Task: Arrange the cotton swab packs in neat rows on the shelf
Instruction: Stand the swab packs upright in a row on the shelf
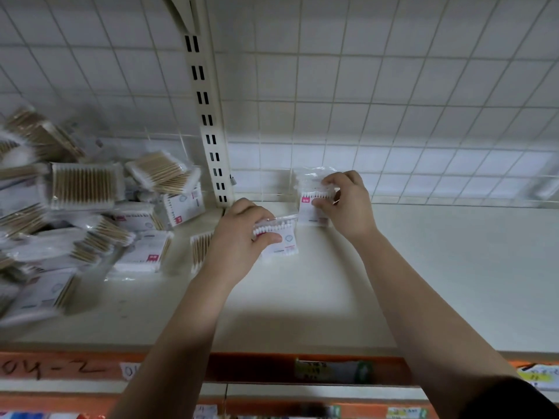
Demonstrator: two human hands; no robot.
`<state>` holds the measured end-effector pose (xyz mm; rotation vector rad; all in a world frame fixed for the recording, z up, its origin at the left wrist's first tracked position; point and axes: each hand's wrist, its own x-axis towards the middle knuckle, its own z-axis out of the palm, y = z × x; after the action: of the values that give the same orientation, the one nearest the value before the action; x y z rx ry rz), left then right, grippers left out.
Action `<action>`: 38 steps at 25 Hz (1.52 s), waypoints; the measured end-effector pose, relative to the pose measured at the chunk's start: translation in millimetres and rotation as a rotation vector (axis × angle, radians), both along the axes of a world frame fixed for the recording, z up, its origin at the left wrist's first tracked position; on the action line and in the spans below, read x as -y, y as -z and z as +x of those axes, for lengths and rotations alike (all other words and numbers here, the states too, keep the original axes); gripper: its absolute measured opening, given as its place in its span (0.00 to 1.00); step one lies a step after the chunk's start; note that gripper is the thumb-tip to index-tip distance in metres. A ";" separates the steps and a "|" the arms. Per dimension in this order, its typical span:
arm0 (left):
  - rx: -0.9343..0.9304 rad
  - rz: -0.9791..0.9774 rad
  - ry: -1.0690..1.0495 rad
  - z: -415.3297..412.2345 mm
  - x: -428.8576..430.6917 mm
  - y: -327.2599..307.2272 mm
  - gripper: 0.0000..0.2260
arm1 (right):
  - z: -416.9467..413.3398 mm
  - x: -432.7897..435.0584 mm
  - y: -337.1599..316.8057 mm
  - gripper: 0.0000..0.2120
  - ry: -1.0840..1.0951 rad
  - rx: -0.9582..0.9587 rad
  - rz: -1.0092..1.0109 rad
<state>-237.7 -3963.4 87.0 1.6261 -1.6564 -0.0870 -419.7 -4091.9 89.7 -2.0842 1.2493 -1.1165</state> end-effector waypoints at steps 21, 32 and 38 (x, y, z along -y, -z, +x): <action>-0.037 -0.032 0.062 -54.5 55.3 5.8 0.14 | -81.5 9.7 48.9 0.06 0.098 -0.405 -0.093; -0.039 -0.123 0.003 -62.4 59.9 21.1 0.19 | -82.7 18.3 55.5 0.09 0.097 -0.361 -0.057; -0.078 -0.150 -0.011 -55.4 67.9 26.4 0.14 | -81.8 19.3 54.5 0.09 0.096 -0.340 -0.036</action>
<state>-293.1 -4031.3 60.6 1.5006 -1.5566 -0.0196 -501.5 -4111.2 35.2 -2.3326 1.5077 -0.8502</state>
